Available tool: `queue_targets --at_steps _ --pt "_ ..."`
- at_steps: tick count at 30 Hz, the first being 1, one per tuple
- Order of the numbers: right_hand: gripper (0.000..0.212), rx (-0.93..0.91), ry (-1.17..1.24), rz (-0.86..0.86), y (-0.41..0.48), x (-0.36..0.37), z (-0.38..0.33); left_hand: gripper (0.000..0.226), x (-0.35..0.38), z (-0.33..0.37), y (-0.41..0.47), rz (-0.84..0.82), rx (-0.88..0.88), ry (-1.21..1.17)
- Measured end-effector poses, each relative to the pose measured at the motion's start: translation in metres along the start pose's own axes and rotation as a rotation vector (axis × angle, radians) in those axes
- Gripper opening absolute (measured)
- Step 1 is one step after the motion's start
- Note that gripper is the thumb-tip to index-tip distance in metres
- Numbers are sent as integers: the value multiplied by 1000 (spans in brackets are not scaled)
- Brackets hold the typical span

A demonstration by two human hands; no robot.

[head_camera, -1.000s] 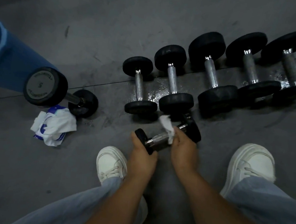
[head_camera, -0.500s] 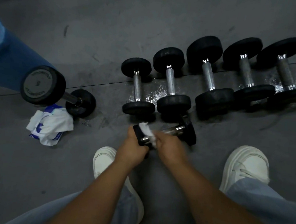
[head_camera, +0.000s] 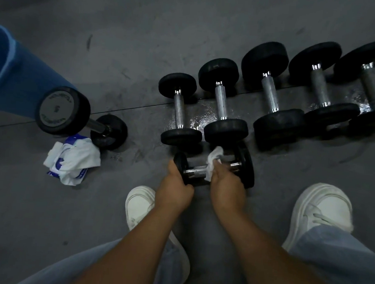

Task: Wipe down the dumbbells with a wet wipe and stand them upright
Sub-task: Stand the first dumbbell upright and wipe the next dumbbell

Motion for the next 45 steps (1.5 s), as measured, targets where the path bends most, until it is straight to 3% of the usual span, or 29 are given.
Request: queue_targets --at_steps 3,4,7,9,13,18,22,26,28,30,31,34,36,41,45 --pt "30 -143 11 -237 -14 25 -23 66 -1 -2 8 -68 -67 -53" --pt "29 -144 16 -240 -13 24 -22 67 -2 -3 8 -80 -86 -61" --pt "34 -6 -16 -20 5 2 8 74 0 -5 -5 -2 -102 31" --pt "39 3 -77 -1 1 -1 12 90 0 -1 -21 75 -81 70" --pt "37 -155 -3 -258 -12 30 -14 99 10 -3 -22 23 -39 11" --pt "49 -39 -23 -15 -4 6 15 93 5 1 -11 -8 -5 -34" --pt "45 -202 60 -268 -15 31 -11 91 7 1 -10 -41 0 -44" --pt "47 -8 46 8 2 1 21 95 8 -3 -7 -44 -9 -6" --pt "47 -64 -52 -110 -7 18 18 93 7 -3 -8 -15 -5 9" --pt "37 -111 42 -313 -20 42 2 85 4 0 -9 16 1 5" --pt "36 -121 114 -313 -19 44 -4 80 2 1 -7 20 1 -3" --pt "36 -84 204 24 0 12 7 69 -3 3 10 -61 -18 27" --pt "37 -60 239 147 0 -1 22 66 -5 2 15 -116 -23 59" --pt "55 -245 186 -141 -16 35 -4 91 -4 -2 -20 97 -90 37" --pt "53 -160 129 13 4 13 19 95 8 -5 -19 51 -71 -142"
Point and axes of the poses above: each hand's wrist, its own y-axis towards the middle knuckle, its own x-axis out of the palm, z = x × y, the point moved 8 cm from there along y, towards the middle knuckle, and after that the axes turned 13 degrees about z, right-handed, at the moved point
